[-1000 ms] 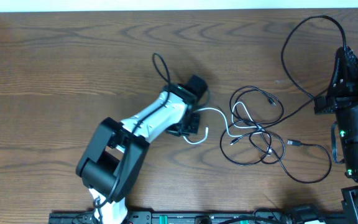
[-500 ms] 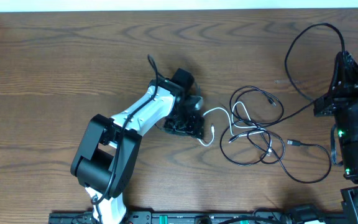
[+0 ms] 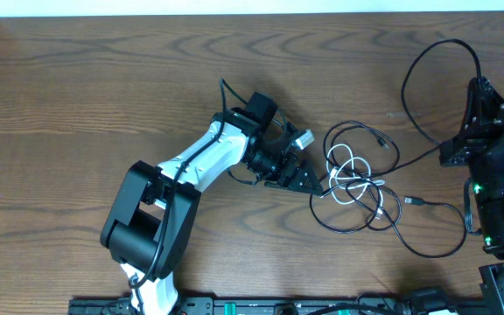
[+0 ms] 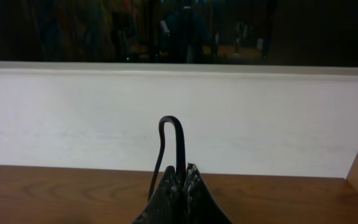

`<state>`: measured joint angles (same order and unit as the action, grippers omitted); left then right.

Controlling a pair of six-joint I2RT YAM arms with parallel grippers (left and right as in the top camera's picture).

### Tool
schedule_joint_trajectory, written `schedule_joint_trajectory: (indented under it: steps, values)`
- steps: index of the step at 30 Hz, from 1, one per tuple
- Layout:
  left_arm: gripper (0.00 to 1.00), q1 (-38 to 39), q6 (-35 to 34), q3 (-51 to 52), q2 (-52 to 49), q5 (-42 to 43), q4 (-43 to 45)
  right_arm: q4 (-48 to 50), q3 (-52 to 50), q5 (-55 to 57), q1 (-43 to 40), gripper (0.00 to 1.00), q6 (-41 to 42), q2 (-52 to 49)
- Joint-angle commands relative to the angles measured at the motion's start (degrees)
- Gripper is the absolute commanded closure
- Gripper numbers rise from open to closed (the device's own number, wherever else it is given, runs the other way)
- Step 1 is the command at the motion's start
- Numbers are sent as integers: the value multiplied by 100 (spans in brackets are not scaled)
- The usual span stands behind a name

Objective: Untangle cables

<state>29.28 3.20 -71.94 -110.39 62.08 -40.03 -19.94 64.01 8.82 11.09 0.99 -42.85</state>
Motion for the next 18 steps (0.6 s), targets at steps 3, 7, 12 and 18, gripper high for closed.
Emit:
schedule_joint_trajectory:
  steps: [3, 7, 12, 18]
  values:
    - [18, 146, 101, -87, -31, 487, 114, -44, 92, 46, -28, 99, -63, 20]
    - [19, 297, 260, -87, -31, 1029, 328, -68, 92, 46, -28, 99, -63, 20]
    - [46, 560, 256, -87, -31, 1084, 549, -72, 92, 46, -28, 99, -63, 20]
    - [91, 691, 251, -87, -31, 1252, 546, -192, 90, 52, -28, 99, -133, -15]
